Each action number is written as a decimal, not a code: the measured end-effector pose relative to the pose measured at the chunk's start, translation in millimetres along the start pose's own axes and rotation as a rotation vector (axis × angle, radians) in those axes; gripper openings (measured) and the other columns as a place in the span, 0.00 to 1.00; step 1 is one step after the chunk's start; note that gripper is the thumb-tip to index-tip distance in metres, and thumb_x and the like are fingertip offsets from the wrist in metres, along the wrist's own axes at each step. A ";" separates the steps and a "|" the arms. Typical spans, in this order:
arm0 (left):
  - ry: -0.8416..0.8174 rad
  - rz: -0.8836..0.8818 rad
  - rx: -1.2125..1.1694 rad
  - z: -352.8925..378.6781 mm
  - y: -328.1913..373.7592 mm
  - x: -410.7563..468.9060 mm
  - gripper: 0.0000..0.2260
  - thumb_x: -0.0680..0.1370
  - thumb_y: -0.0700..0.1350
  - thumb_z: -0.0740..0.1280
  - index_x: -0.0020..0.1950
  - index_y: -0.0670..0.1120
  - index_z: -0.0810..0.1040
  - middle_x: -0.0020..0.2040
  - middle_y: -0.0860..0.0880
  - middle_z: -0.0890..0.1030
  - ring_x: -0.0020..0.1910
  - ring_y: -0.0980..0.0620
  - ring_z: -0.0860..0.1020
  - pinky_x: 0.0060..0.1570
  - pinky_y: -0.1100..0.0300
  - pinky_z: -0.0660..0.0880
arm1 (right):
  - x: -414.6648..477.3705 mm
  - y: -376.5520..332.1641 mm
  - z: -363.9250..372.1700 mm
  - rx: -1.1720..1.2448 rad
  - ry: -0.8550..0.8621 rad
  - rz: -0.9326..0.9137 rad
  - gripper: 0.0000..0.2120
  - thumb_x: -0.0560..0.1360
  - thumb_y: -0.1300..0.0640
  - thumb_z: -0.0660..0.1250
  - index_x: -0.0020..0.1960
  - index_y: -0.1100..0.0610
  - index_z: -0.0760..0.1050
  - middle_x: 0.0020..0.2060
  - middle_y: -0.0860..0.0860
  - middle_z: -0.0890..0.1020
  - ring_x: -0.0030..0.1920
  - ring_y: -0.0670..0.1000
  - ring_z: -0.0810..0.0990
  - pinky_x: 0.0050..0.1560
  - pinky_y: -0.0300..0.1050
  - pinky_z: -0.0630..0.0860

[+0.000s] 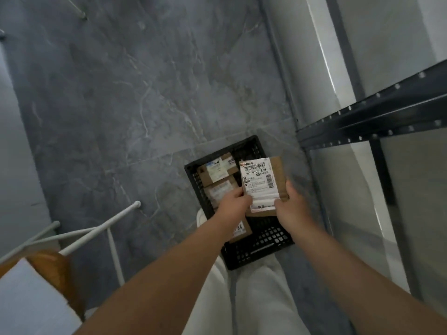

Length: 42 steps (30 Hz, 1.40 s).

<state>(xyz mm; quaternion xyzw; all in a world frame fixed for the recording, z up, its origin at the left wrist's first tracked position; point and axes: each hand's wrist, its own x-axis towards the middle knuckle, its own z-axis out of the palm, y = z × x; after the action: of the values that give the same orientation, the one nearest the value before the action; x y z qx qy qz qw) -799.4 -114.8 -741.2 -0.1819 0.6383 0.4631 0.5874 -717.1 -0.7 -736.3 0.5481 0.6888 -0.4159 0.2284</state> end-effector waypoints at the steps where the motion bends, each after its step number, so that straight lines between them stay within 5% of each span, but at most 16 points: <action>1: -0.002 0.005 0.002 0.1 -6.9 15.6 0.19 0.78 0.34 0.60 0.66 0.46 0.77 0.61 0.48 0.82 0.49 0.55 0.80 0.42 0.67 0.75 | 15.6 6.9 8.8 0.012 -0.012 0.004 0.31 0.78 0.62 0.57 0.78 0.44 0.57 0.66 0.55 0.74 0.62 0.56 0.75 0.64 0.52 0.73; 6: 0.096 0.023 0.023 3.8 -40.7 95.1 0.21 0.77 0.34 0.60 0.68 0.47 0.72 0.61 0.46 0.80 0.58 0.46 0.78 0.58 0.52 0.75 | 85.2 41.8 53.1 0.014 -0.099 -0.020 0.32 0.79 0.62 0.56 0.79 0.42 0.52 0.66 0.54 0.73 0.58 0.52 0.75 0.55 0.44 0.72; 12: 0.158 0.015 0.097 0.5 -91.1 184.5 0.15 0.77 0.35 0.59 0.61 0.47 0.75 0.55 0.47 0.81 0.50 0.50 0.79 0.43 0.63 0.76 | 148.8 98.0 109.6 0.128 -0.199 0.022 0.30 0.81 0.57 0.60 0.79 0.42 0.54 0.63 0.55 0.76 0.60 0.55 0.77 0.62 0.56 0.76; 14: 0.188 0.037 0.095 -3.4 -104.5 210.6 0.14 0.79 0.38 0.60 0.62 0.49 0.75 0.54 0.50 0.80 0.49 0.54 0.79 0.44 0.64 0.78 | 162.1 109.4 127.6 0.128 -0.148 -0.012 0.32 0.81 0.54 0.61 0.79 0.42 0.50 0.65 0.55 0.72 0.58 0.49 0.73 0.64 0.47 0.71; 16: 0.240 0.044 0.072 -9.1 -117.9 233.6 0.10 0.80 0.43 0.61 0.60 0.49 0.77 0.55 0.48 0.81 0.52 0.50 0.80 0.56 0.53 0.79 | 172.8 113.8 146.2 0.077 -0.067 -0.080 0.32 0.82 0.53 0.59 0.80 0.43 0.46 0.66 0.55 0.67 0.53 0.45 0.67 0.58 0.39 0.65; 20: 0.251 0.120 0.039 -14.6 -129.4 262.8 0.12 0.81 0.49 0.64 0.61 0.44 0.79 0.55 0.47 0.83 0.54 0.49 0.81 0.59 0.49 0.78 | 204.1 104.8 168.5 0.126 0.057 -0.163 0.28 0.83 0.53 0.55 0.80 0.43 0.48 0.67 0.54 0.66 0.53 0.45 0.70 0.51 0.38 0.68; 26: 0.324 0.210 0.302 -6.3 -117.0 289.1 0.16 0.78 0.58 0.67 0.38 0.47 0.79 0.29 0.55 0.78 0.28 0.59 0.76 0.29 0.67 0.70 | 232.4 98.7 169.7 0.019 0.264 -0.212 0.21 0.84 0.51 0.52 0.76 0.49 0.59 0.60 0.52 0.76 0.57 0.53 0.77 0.53 0.53 0.78; 29: 0.328 0.283 0.282 -12.6 -119.4 284.5 0.20 0.78 0.58 0.65 0.49 0.40 0.80 0.35 0.50 0.80 0.33 0.58 0.76 0.34 0.64 0.72 | 217.2 110.8 170.0 0.060 0.310 -0.357 0.20 0.83 0.50 0.56 0.74 0.47 0.60 0.58 0.48 0.73 0.54 0.48 0.76 0.48 0.45 0.78; 32: 0.253 0.332 0.304 -18.5 -122.5 276.0 0.16 0.80 0.55 0.65 0.60 0.46 0.81 0.46 0.58 0.82 0.44 0.63 0.80 0.42 0.67 0.76 | 204.3 120.1 170.5 0.123 0.332 -0.389 0.21 0.82 0.52 0.58 0.74 0.45 0.60 0.58 0.45 0.70 0.52 0.42 0.75 0.42 0.30 0.72; 36: 0.163 0.289 0.345 -45.4 -107.9 288.1 0.14 0.81 0.50 0.64 0.63 0.45 0.78 0.59 0.51 0.80 0.58 0.50 0.79 0.59 0.51 0.78 | 196.8 107.9 182.2 0.148 0.356 -0.400 0.21 0.81 0.56 0.61 0.72 0.46 0.62 0.58 0.46 0.69 0.54 0.45 0.74 0.43 0.33 0.74; 39: 0.013 0.291 0.584 -67.8 -87.9 305.2 0.18 0.81 0.51 0.64 0.70 0.47 0.74 0.77 0.52 0.62 0.67 0.47 0.73 0.67 0.45 0.72 | 198.6 92.4 193.5 0.153 0.416 -0.351 0.21 0.80 0.57 0.63 0.70 0.47 0.64 0.60 0.48 0.67 0.56 0.48 0.68 0.43 0.32 0.70; 42: -0.138 0.305 1.012 -83.7 -73.7 314.1 0.25 0.81 0.59 0.56 0.76 0.52 0.65 0.80 0.55 0.52 0.73 0.46 0.66 0.72 0.47 0.64 | 200.4 88.0 201.2 0.153 0.435 -0.292 0.24 0.79 0.57 0.65 0.72 0.46 0.63 0.59 0.48 0.65 0.56 0.47 0.63 0.42 0.28 0.66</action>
<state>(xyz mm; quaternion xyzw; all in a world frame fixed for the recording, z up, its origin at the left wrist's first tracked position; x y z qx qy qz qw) -867.4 -121.5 -1067.5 0.2501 0.7609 0.1884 0.5684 -721.5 -48.4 -1029.7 0.5352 0.7599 -0.3678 -0.0296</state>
